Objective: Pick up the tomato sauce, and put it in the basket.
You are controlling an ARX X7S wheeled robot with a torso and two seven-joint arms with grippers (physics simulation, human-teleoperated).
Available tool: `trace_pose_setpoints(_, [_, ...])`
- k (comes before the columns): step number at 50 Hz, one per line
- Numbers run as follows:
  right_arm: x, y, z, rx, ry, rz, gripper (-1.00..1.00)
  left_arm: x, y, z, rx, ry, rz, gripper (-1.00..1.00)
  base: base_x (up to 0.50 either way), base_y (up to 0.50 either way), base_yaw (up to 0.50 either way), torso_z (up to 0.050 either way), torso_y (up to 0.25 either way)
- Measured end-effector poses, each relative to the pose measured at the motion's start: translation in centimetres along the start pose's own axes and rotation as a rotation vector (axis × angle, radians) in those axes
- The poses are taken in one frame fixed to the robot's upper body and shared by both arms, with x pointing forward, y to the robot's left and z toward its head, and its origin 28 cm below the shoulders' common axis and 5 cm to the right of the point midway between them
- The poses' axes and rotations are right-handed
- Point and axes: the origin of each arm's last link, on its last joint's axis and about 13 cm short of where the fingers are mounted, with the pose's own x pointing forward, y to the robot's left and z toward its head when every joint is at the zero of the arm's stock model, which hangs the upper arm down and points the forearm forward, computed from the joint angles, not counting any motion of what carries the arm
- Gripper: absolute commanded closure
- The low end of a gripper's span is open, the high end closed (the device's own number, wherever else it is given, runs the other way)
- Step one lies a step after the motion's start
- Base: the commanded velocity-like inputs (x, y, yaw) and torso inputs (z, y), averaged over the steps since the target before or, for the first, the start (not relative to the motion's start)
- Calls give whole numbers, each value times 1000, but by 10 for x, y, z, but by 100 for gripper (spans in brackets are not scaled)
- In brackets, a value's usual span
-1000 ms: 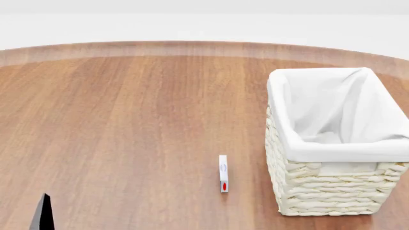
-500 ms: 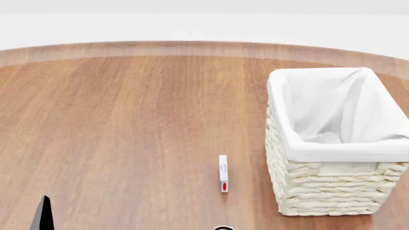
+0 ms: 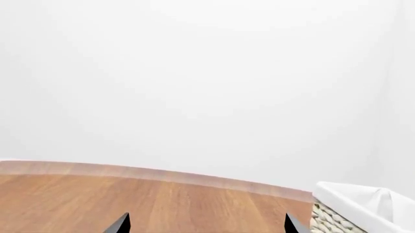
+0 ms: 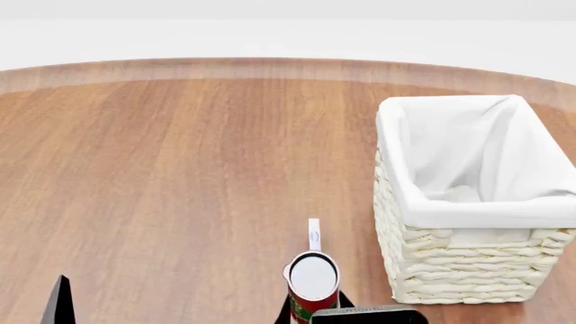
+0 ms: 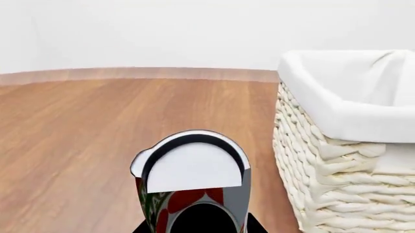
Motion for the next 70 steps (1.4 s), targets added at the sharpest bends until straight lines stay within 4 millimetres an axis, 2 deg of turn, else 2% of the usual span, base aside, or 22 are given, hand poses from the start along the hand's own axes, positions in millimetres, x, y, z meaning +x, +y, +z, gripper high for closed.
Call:
trace_pose_setpoints(13, [5,0,10,-8,-10,0,100,0,1,0,-1,1,2,-100,0,0,0,0,0])
trace_pose_setpoints(32, [42,-5,51,-39,-82,2,100,-2,0,-1,3,2,6,-100,0,0,0,0,1])
trace_pose_setpoints(43, [70,-11,81,-45,-119,-21,100,-2,0,-4,1,9,6,-100,0,0,0,0,0])
trace_pose_setpoints(56, [97,-29,108,-44,-139,-92,100,-1,1,-7,-1,13,8,-100,0,0,0,0,0])
trace_pose_setpoints(70, [122,-54,128,-32,-139,-182,100,0,1,-8,-1,16,9,-100,0,0,0,0,1])
